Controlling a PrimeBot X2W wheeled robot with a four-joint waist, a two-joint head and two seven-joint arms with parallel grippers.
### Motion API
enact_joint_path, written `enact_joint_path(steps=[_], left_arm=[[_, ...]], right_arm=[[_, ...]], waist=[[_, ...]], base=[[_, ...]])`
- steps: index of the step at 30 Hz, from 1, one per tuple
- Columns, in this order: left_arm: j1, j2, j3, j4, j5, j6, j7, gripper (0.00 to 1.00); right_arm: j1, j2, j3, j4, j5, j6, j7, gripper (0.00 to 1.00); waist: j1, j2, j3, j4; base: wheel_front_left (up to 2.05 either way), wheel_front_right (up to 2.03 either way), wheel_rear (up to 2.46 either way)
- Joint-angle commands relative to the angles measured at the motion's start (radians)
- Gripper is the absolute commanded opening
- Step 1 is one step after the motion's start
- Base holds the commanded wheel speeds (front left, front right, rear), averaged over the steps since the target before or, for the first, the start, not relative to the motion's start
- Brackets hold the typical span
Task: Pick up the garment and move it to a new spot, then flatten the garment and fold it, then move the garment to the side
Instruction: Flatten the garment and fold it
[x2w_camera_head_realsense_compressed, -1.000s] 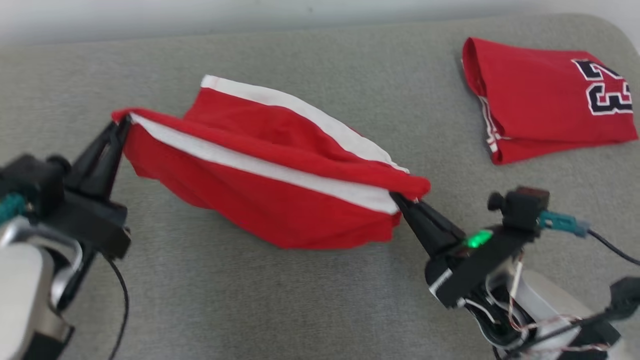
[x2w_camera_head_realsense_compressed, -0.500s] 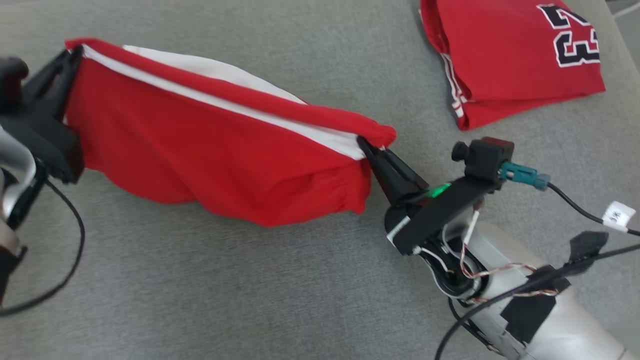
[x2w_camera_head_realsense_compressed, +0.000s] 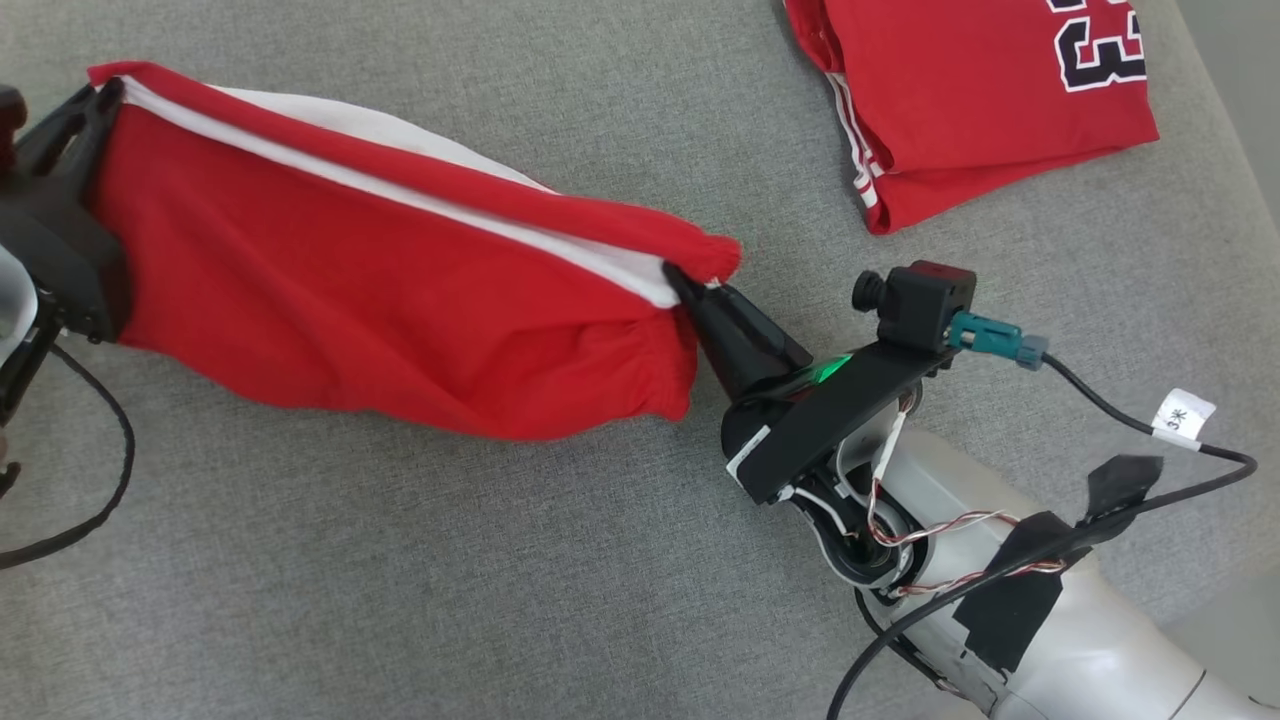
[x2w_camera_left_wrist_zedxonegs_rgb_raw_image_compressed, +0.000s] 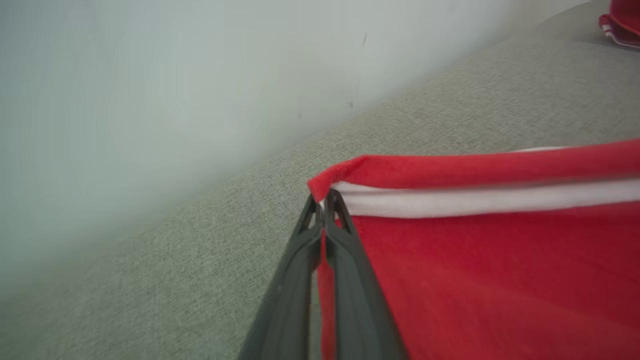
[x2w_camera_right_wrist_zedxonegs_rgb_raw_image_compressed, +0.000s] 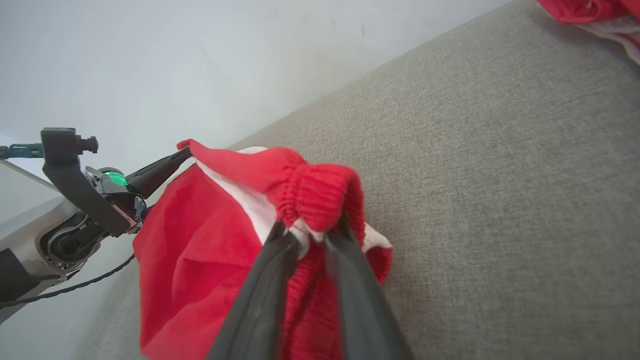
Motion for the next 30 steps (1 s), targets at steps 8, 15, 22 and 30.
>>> enact_joint_path(steps=[8,15,22,30], left_arm=[[0.009,-0.011,-0.036,0.074,-0.046,0.002,-0.125,1.0],[0.068,-0.006,-0.014,0.062,-0.07,0.01,-0.169,1.0],[0.21,0.005,0.093,-0.099,-0.069,0.113,-0.179,1.0],[0.409,-0.021,0.218,-0.305,-0.046,0.191,-0.179,1.0]], right_arm=[[0.034,-0.044,-0.009,0.014,-0.037,0.0,-0.022,1.0],[0.107,-0.09,-0.071,-0.02,-0.107,0.0,-0.035,1.0],[0.223,-0.089,-0.218,-0.095,-0.287,0.0,-0.043,1.0],[0.424,0.011,-0.453,-0.233,-0.561,0.0,-0.042,1.0]], waist=[[-0.0002,-0.0002,-0.065,0.031],[-0.0002,-0.0002,-0.128,0.055],[-0.0002,-0.0002,-0.184,0.079],[-0.0002,-0.0002,-0.216,0.116]], base=[[0.0,0.0,0.0],[0.0,0.0,0.0],[0.0,0.0,0.0],[0.0,0.0,0.0]])
